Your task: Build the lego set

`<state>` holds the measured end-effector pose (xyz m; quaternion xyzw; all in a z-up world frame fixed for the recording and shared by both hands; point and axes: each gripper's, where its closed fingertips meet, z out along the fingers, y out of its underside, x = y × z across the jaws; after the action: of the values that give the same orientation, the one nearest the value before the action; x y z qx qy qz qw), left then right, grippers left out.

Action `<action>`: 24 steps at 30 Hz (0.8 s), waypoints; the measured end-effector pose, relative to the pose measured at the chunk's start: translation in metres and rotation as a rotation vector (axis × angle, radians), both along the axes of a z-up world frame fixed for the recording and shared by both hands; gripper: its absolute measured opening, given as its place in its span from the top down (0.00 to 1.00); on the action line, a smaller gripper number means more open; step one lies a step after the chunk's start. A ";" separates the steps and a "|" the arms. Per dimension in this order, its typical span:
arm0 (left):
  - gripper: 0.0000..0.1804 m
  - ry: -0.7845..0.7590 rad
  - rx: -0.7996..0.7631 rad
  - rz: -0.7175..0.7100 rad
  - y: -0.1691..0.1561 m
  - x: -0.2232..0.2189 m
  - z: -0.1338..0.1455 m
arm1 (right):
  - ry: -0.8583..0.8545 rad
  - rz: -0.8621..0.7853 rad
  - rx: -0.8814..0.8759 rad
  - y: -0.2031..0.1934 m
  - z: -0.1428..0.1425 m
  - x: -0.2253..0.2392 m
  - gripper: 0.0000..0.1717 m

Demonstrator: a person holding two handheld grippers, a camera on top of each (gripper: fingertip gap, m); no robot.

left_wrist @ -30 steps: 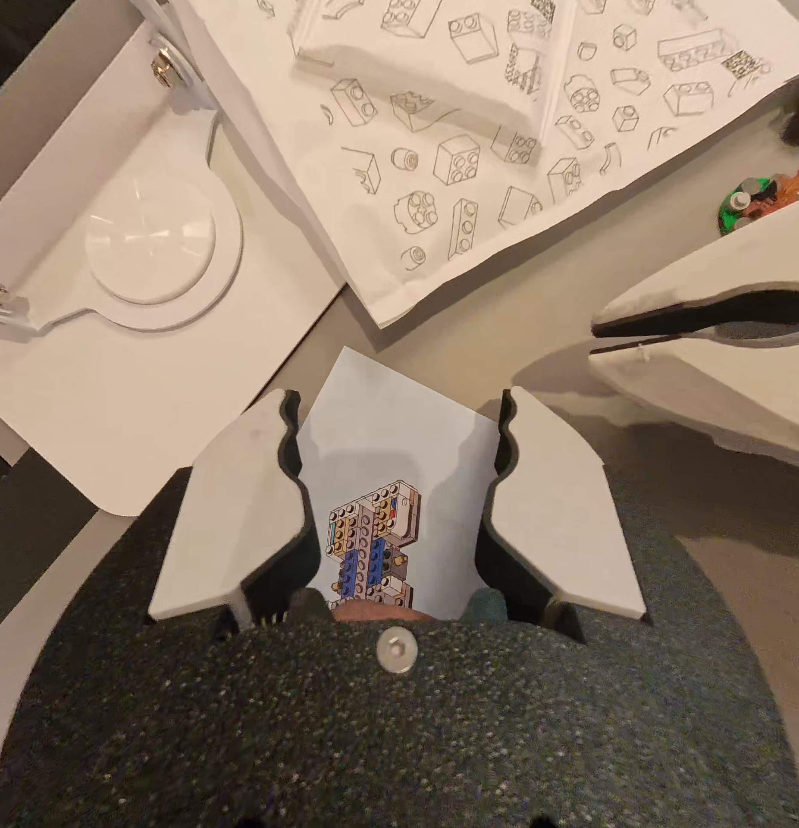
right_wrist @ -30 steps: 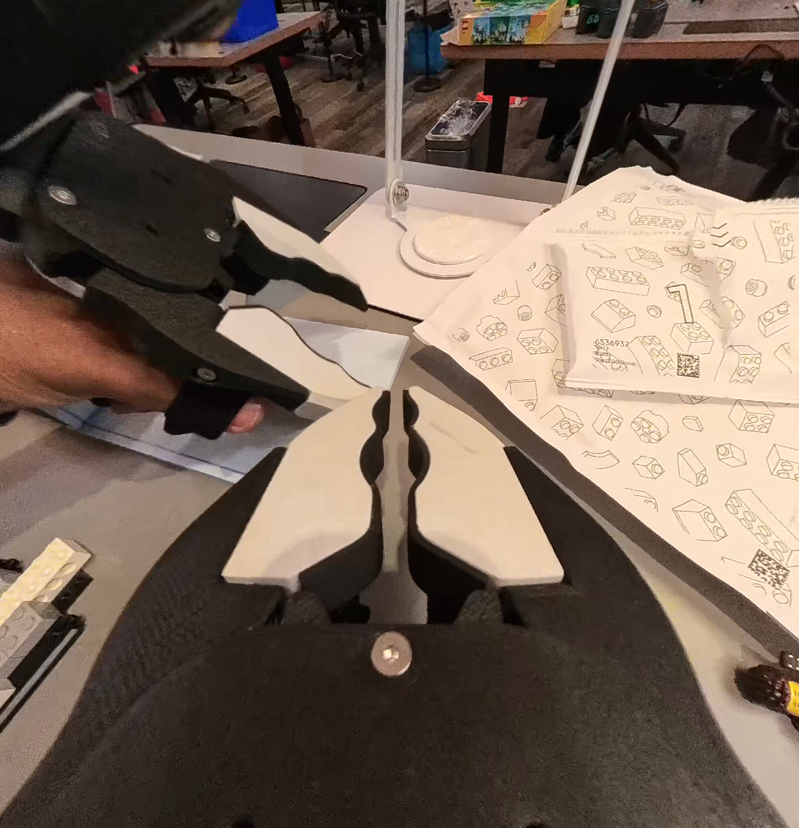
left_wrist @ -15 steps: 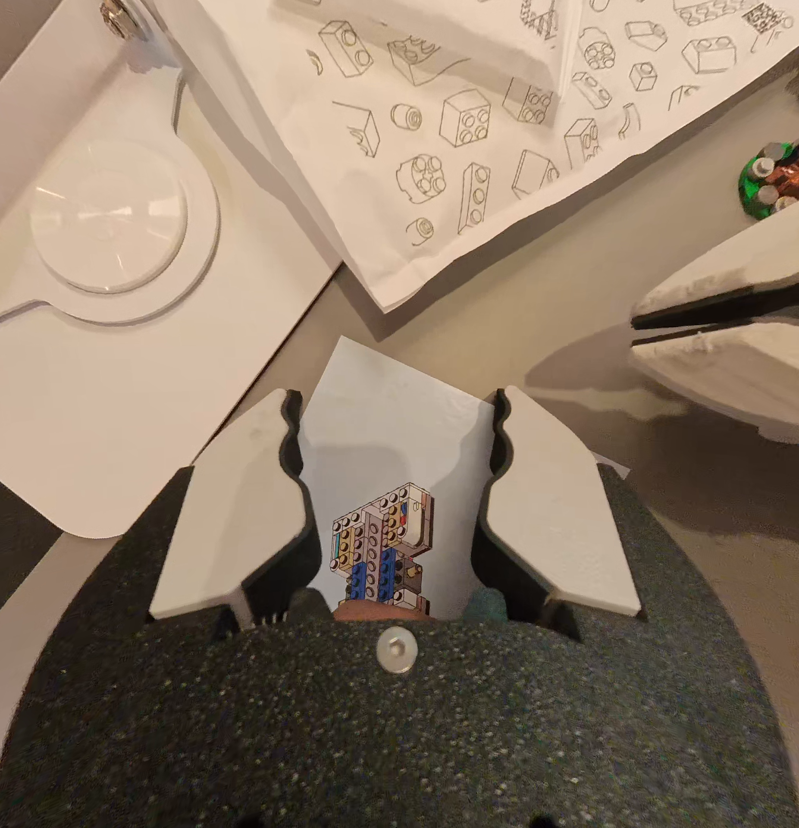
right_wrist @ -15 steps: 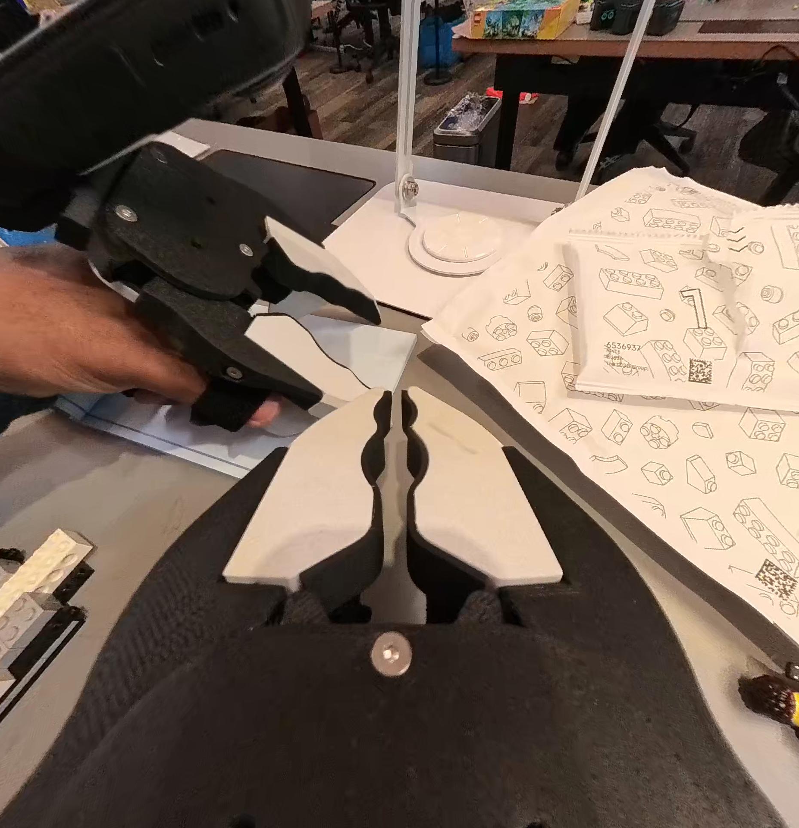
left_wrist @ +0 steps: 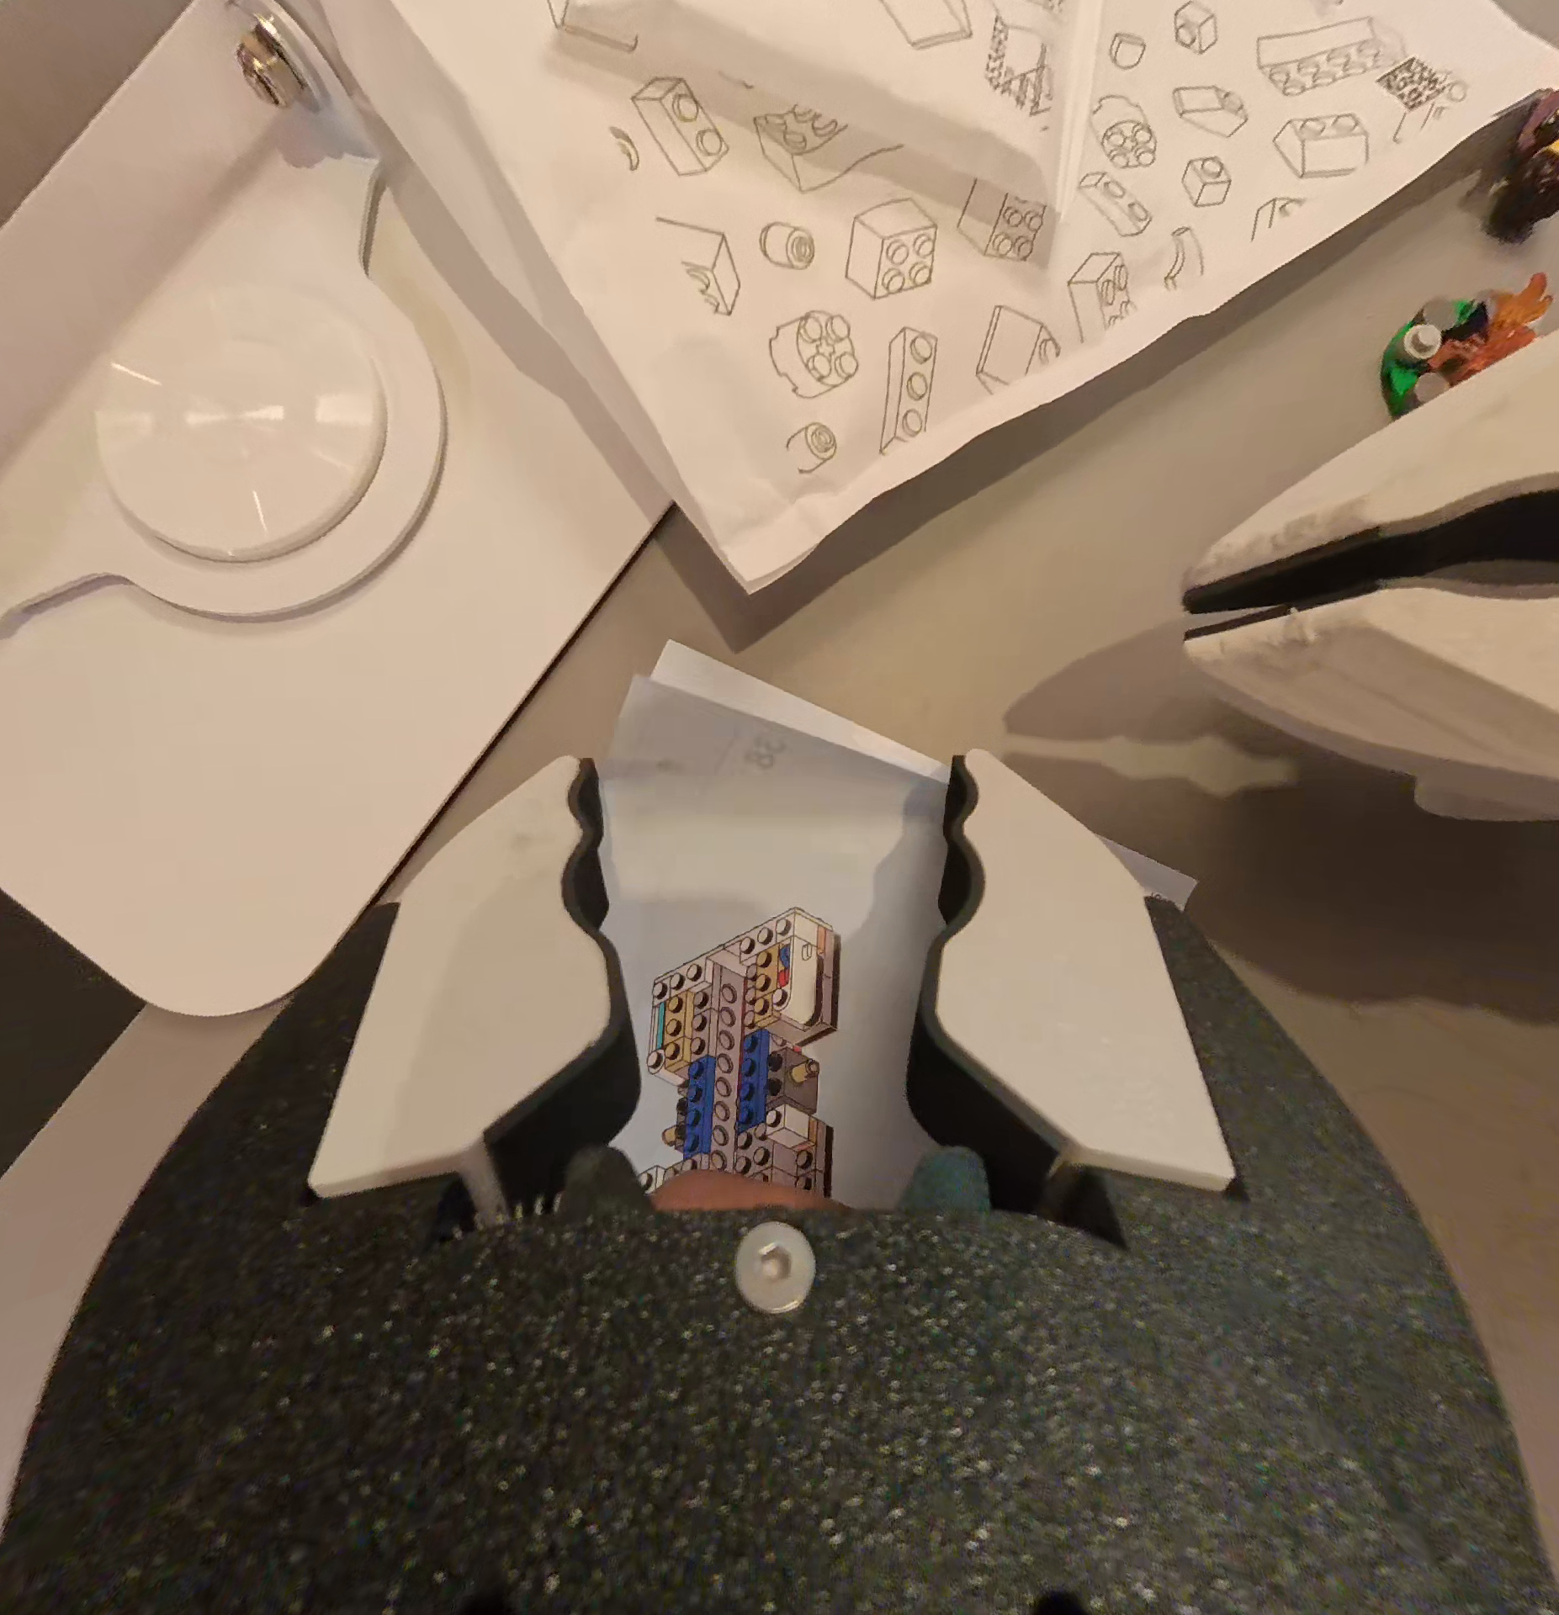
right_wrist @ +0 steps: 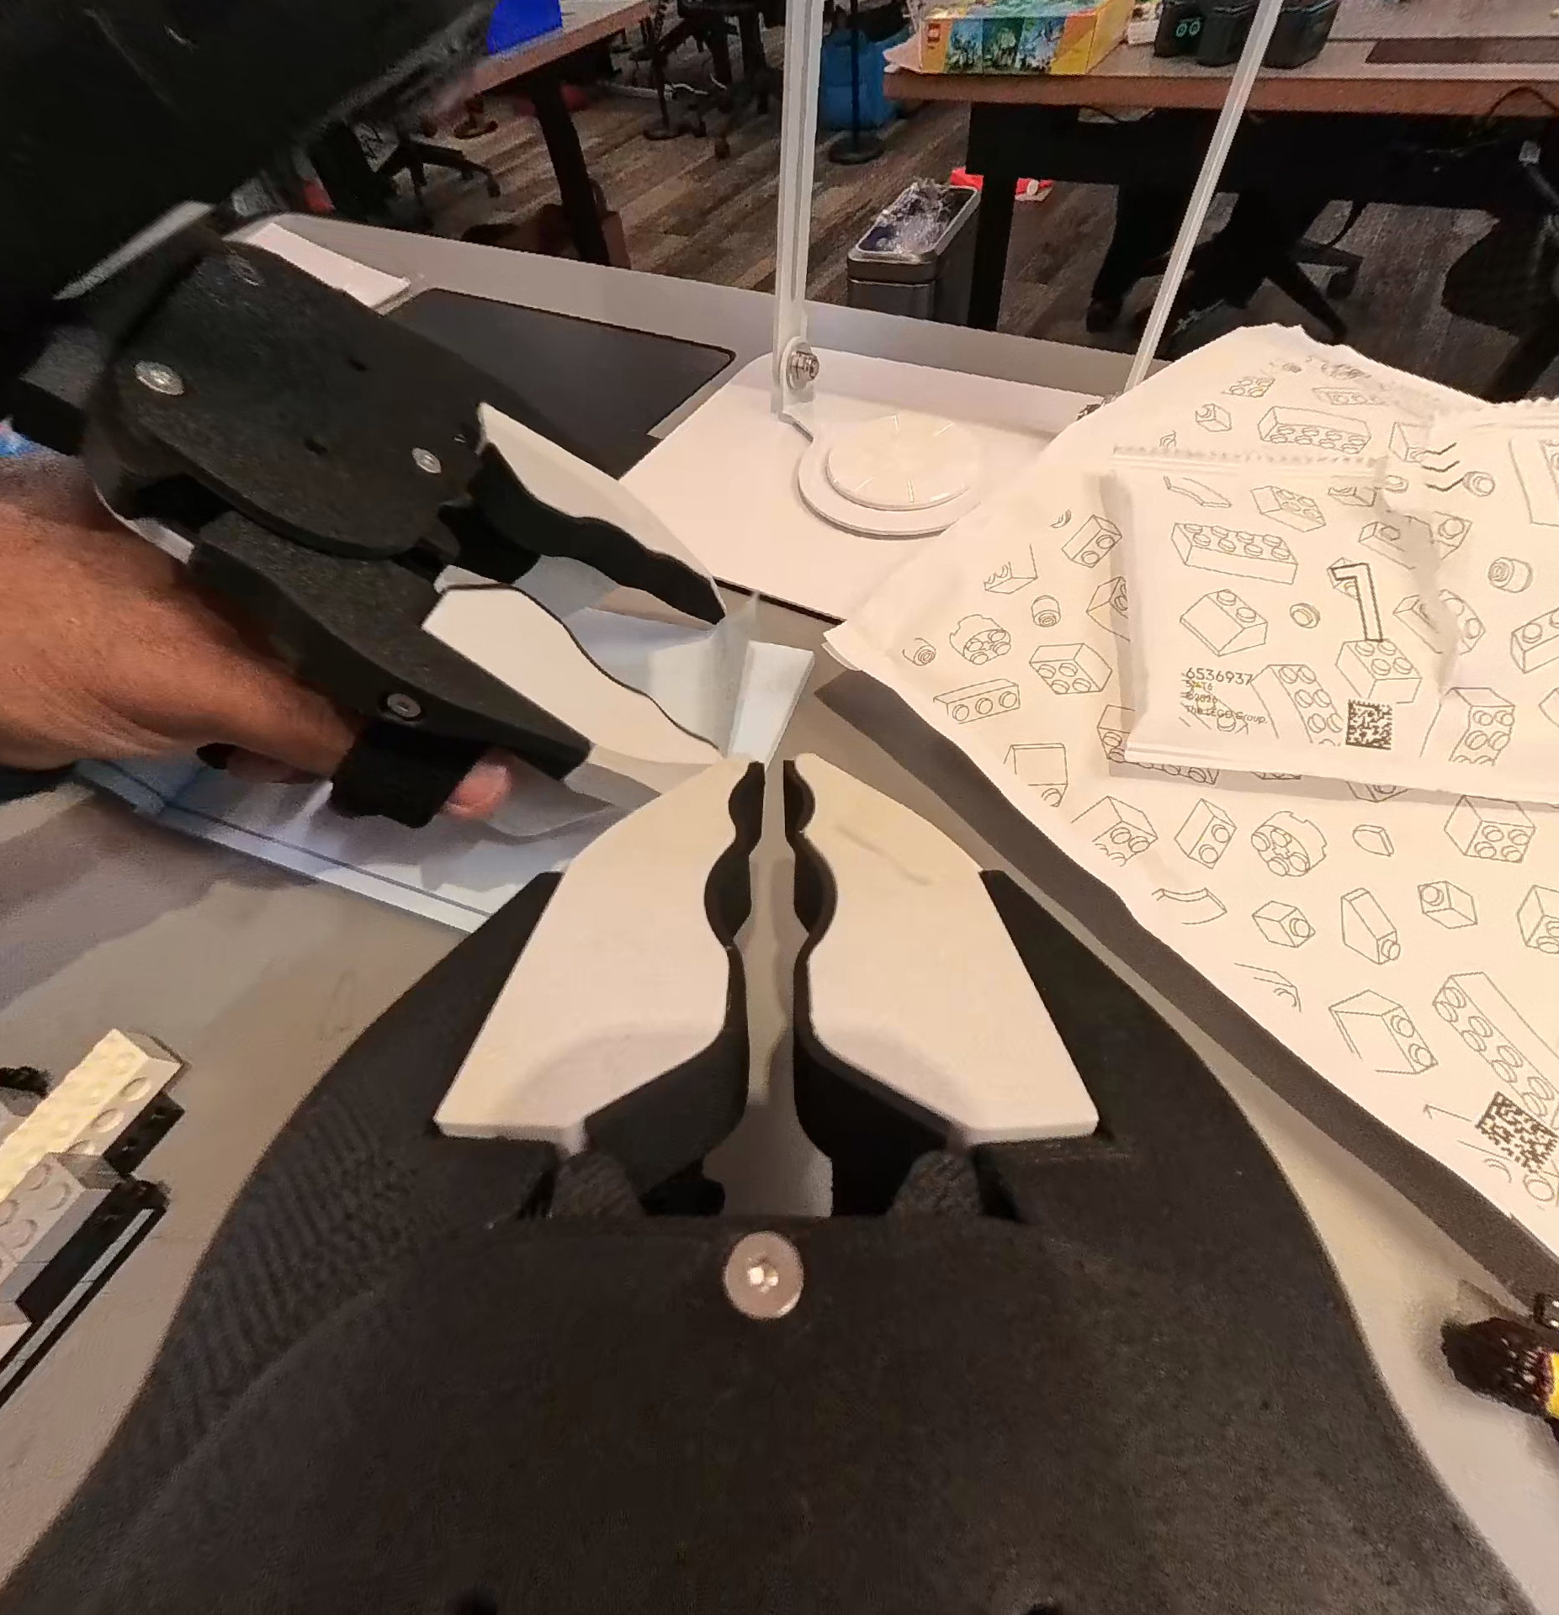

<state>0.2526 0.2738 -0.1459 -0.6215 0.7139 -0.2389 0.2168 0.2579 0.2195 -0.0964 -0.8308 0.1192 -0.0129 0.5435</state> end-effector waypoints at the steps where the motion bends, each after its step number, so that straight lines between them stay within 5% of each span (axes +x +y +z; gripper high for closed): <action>1: 0.59 -0.003 0.003 -0.001 0.001 0.000 0.001 | 0.001 0.000 0.000 0.000 0.000 0.000 0.97; 24: 0.64 -0.031 -0.054 -0.006 0.006 -0.005 0.016 | -0.088 0.259 -0.288 0.013 -0.040 -0.034 0.85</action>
<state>0.2480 0.2796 -0.1304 -0.6212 0.7056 -0.2683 0.2101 0.2239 0.2323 -0.1361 -0.9071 -0.0157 0.0039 0.4207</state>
